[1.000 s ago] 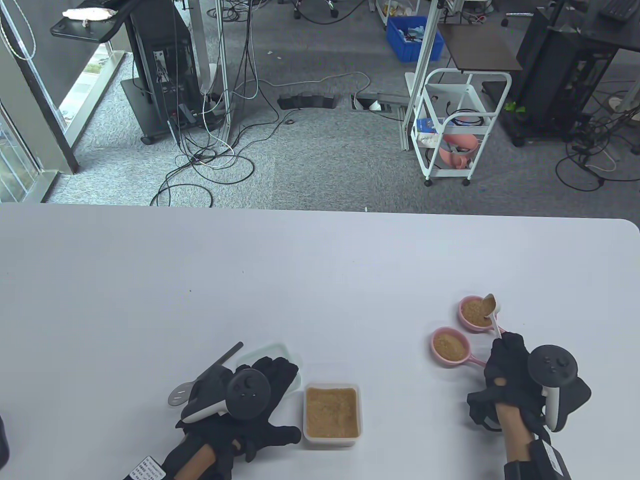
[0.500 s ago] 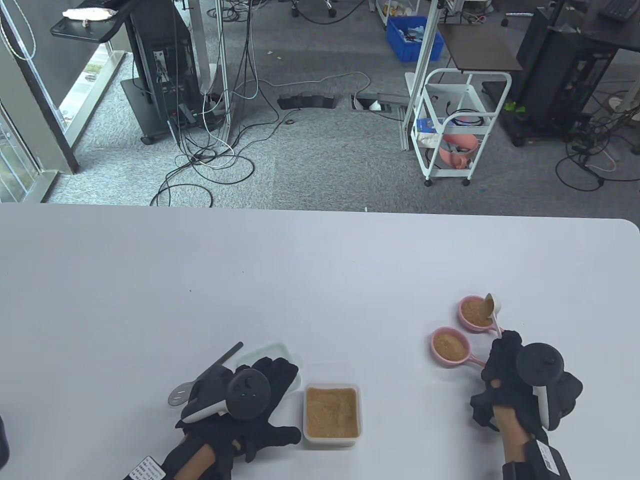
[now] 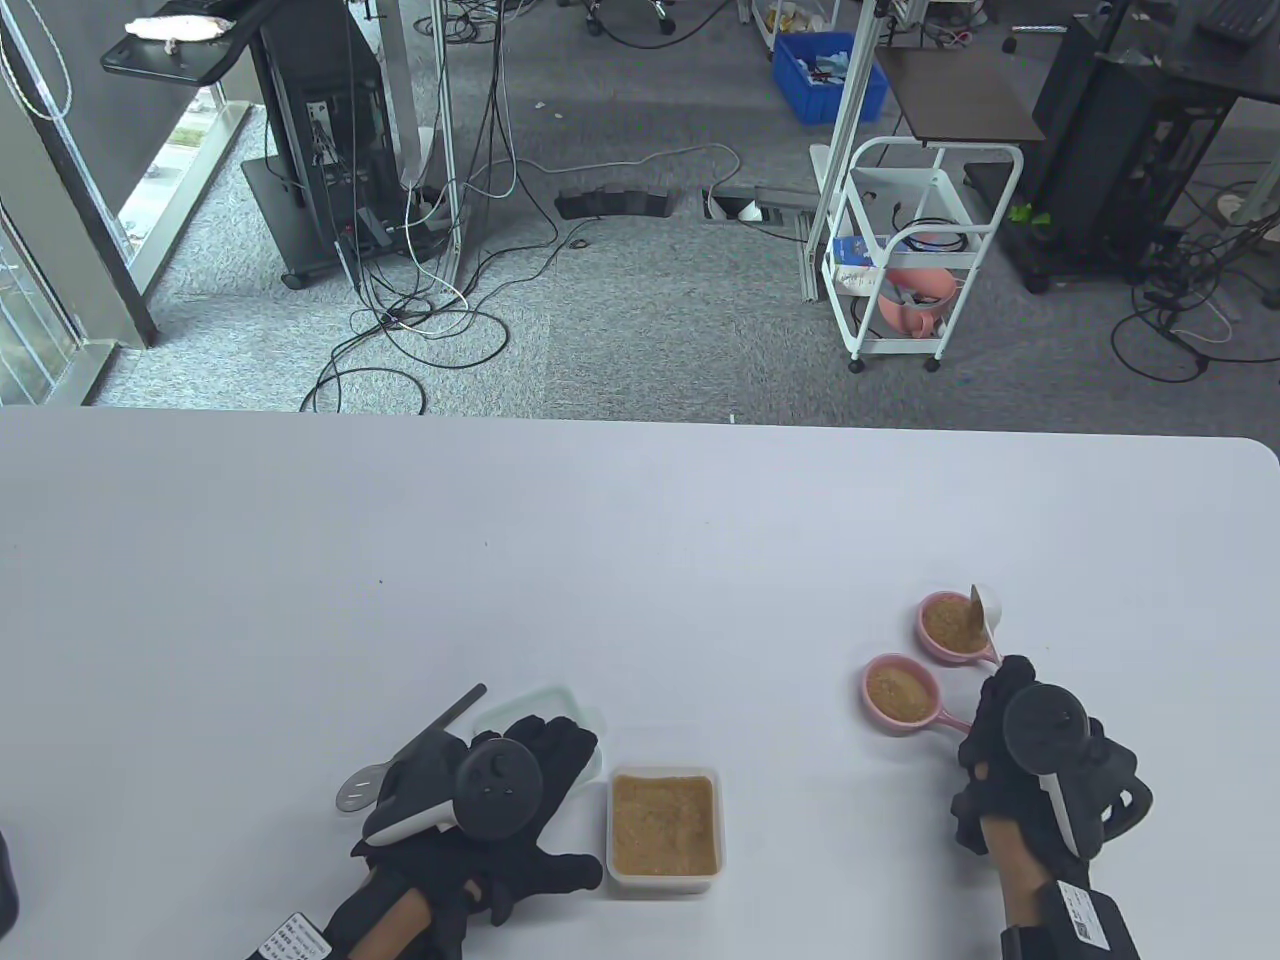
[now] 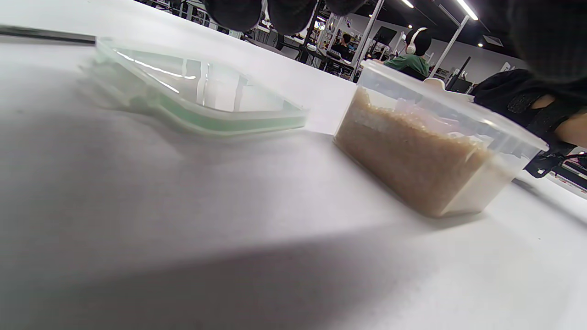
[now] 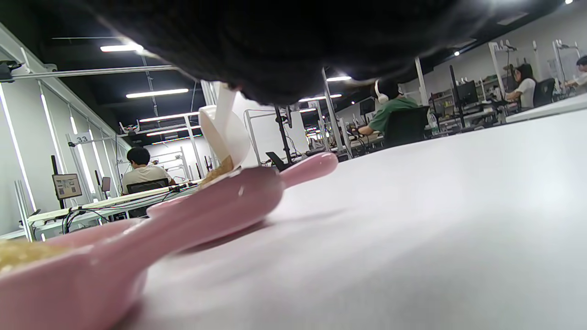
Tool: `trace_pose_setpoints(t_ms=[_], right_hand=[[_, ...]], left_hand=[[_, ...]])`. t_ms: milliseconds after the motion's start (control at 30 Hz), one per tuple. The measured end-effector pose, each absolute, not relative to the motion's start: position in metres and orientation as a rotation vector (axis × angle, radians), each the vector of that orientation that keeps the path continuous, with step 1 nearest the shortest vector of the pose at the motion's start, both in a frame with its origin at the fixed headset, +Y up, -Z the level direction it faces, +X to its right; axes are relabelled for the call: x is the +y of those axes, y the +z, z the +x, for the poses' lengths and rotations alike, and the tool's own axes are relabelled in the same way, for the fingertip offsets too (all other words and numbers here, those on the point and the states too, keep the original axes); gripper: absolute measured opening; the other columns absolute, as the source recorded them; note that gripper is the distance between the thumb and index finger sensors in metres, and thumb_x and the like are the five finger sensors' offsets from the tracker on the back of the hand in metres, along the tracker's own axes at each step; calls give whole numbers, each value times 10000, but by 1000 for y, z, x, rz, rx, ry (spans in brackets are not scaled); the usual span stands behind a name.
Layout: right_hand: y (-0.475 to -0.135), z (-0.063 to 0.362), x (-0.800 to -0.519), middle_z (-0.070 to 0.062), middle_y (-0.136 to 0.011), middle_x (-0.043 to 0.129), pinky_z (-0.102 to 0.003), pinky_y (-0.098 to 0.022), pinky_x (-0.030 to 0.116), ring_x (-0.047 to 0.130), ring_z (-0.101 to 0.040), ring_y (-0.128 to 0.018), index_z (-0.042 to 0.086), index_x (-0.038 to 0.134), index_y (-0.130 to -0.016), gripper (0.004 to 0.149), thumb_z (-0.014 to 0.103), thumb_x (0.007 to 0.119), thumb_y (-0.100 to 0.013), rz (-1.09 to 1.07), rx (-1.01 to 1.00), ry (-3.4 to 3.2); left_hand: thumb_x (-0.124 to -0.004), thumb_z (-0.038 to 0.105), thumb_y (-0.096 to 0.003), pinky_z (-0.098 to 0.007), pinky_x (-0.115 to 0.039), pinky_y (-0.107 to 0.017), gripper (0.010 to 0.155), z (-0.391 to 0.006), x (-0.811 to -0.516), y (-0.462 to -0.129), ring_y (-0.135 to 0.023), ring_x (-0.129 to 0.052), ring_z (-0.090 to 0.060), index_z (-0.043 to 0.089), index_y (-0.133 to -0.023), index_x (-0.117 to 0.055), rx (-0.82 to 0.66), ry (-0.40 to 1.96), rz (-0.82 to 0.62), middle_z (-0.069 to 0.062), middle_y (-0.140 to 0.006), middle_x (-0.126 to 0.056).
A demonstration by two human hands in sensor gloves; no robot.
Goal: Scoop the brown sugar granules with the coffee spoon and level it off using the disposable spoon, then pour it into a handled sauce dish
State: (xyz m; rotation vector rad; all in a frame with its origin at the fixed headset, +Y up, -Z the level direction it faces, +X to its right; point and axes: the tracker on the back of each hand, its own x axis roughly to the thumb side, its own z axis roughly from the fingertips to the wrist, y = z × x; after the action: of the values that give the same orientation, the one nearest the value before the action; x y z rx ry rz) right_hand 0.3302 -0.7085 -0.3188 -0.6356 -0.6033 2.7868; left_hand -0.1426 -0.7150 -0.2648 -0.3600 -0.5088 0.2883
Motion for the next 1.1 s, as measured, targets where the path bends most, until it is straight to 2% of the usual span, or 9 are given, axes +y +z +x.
trace_pose_setpoints(t_ms=[433, 767, 1100], right_hand=[[-318, 314, -704, -40, -477, 993, -532, -507, 722, 937, -284, -304, 153, 892, -864, 431, 325, 874, -469, -572, -710, 2969], [-315, 333, -704, -39, -485, 997, -534, -509, 723, 946, -294, -312, 162, 879, -886, 438, 317, 844, -477, -634, -639, 2741], [-307, 337, -685, -63, -567, 984, -586, -505, 704, 969, -333, -373, 180, 785, -941, 455, 296, 760, -502, -526, -484, 2441]], left_hand=[[-653, 884, -331, -605, -373, -826, 1092, -142, -715, -264, -1200, -377, -390, 333, -1162, -208, -517, 285, -361, 14, -1254, -284], [-653, 883, -332, -604, -373, -827, 1090, -142, -715, -264, -1200, -378, -390, 332, -1161, -210, -514, 284, -362, 14, -1254, -283], [-654, 883, -332, -605, -373, -826, 1090, -142, -716, -265, -1200, -380, -388, 333, -1161, -209, -513, 281, -365, 14, -1253, -285]])
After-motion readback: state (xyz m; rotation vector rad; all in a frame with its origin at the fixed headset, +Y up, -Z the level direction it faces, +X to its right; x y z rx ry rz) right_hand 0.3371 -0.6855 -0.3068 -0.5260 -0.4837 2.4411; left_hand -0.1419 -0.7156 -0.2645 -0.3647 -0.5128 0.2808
